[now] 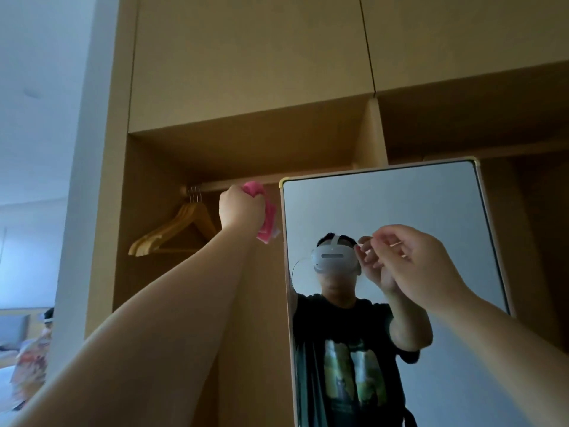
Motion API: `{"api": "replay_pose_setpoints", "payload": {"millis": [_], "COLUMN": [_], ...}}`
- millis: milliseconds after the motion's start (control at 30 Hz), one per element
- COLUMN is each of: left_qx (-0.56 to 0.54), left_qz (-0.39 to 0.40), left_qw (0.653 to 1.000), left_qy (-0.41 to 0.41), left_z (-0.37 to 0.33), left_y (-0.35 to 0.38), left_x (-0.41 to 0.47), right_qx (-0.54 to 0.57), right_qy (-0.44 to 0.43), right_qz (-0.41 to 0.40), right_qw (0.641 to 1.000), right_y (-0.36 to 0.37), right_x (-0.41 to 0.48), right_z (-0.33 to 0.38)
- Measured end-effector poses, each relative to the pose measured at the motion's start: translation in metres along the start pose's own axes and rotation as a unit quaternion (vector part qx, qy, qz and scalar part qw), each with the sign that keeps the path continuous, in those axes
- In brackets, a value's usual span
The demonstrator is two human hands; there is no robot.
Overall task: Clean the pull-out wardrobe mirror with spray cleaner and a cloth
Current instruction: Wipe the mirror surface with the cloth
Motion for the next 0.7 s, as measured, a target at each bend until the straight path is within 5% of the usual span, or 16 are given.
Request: {"api": "replay_pose_setpoints", "payload": {"millis": [200,367,700], "left_qx": [-0.047,-0.075,-0.047], "left_qz": [0.036,0.053,0.043], "left_qw": [0.998,0.995,0.998], "left_qy": [-0.023,-0.029,-0.027], "left_z": [0.005,-0.001,-0.007], "left_y": [0.034,0.052,0.072], "left_x": [0.003,-0.006,-0.035], "right_qx": [-0.06,-0.168,-0.26], "right_qy": [-0.031,-0.051,0.091], "right_qz": [-0.012,-0.106,-0.162], "right_qw": [0.998,0.979,0.948], "right_y": [-0.012,-0.043,-0.108], "right_x": [0.004,0.012,0.015], "right_z": [-0.006,-0.014,-0.089]}}
Point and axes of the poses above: each hand's wrist, its own x-axis towards the middle knuckle, its own y-axis out of the palm, z = x × y, the point moved 10 cm from there along x, towards the middle knuckle, and after that the axes turned 12 degrees about -x, right-handed, at the moved point
